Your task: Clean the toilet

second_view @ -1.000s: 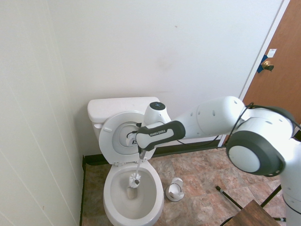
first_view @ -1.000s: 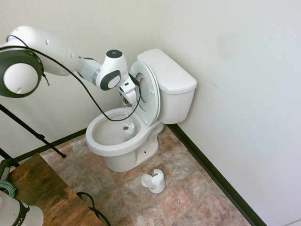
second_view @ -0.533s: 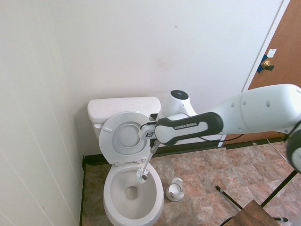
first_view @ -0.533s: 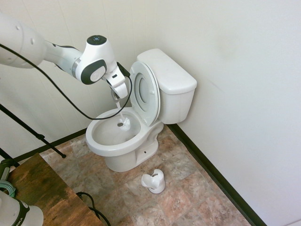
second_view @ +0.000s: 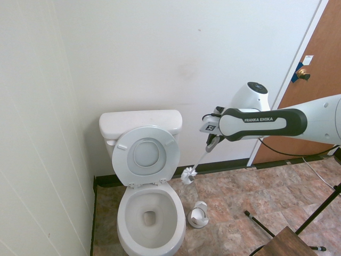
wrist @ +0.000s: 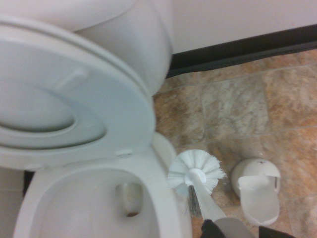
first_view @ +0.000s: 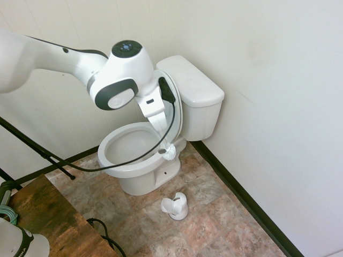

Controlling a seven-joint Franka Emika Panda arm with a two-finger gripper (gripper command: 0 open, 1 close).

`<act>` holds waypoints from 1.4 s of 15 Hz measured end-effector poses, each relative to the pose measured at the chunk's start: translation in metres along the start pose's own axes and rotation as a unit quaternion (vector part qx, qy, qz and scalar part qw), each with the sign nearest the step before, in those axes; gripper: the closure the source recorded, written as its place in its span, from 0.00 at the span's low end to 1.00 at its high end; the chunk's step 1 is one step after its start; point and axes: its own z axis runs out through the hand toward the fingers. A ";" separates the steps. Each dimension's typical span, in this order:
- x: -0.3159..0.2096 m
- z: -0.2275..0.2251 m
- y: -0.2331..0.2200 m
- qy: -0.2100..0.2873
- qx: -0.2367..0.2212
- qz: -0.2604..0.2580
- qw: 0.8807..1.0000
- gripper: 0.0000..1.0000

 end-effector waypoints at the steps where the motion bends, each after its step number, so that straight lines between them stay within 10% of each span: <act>1: 0.012 0.013 0.001 0.003 -0.009 0.012 1.000 1.00; 21: 0.087 0.261 0.022 -0.039 -0.178 0.068 0.981 1.00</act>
